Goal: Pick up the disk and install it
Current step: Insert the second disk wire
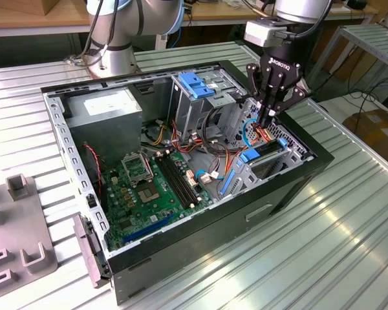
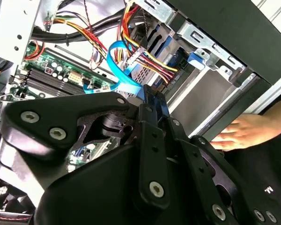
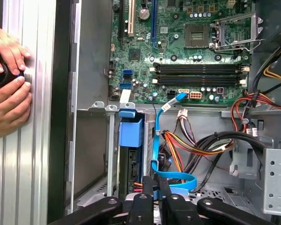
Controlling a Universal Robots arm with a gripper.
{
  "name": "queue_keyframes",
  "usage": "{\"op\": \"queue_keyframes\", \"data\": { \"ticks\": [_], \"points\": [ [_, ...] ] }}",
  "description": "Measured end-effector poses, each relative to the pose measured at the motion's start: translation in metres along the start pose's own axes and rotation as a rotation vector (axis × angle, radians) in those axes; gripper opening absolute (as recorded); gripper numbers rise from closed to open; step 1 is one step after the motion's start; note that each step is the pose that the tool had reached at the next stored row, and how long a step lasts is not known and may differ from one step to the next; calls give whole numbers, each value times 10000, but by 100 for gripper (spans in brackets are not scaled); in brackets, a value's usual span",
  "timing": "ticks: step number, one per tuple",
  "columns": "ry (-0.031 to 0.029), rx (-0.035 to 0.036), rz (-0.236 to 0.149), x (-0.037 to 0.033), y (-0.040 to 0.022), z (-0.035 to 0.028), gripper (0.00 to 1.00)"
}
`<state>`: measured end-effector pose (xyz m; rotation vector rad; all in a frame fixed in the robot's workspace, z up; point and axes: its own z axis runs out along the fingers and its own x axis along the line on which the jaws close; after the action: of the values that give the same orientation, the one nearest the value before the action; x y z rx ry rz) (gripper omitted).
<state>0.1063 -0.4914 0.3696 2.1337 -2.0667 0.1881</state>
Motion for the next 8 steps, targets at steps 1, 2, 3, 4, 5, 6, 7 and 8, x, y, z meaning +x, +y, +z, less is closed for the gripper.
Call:
{"op": "queue_keyframes", "data": {
  "ticks": [1,2,3,4,5,6,7,8],
  "points": [
    [49,3,2,-2,0,13,16],
    [55,6,3,-2,-1,19,16],
    [54,15,5,3,0,23,16],
    [55,29,8,11,0,27,16],
    [53,51,6,41,2,37,16],
    [55,90,2,85,9,50,16],
    [49,115,-23,140,19,73,16],
    [37,123,-35,157,23,84,16]
  ]
}}
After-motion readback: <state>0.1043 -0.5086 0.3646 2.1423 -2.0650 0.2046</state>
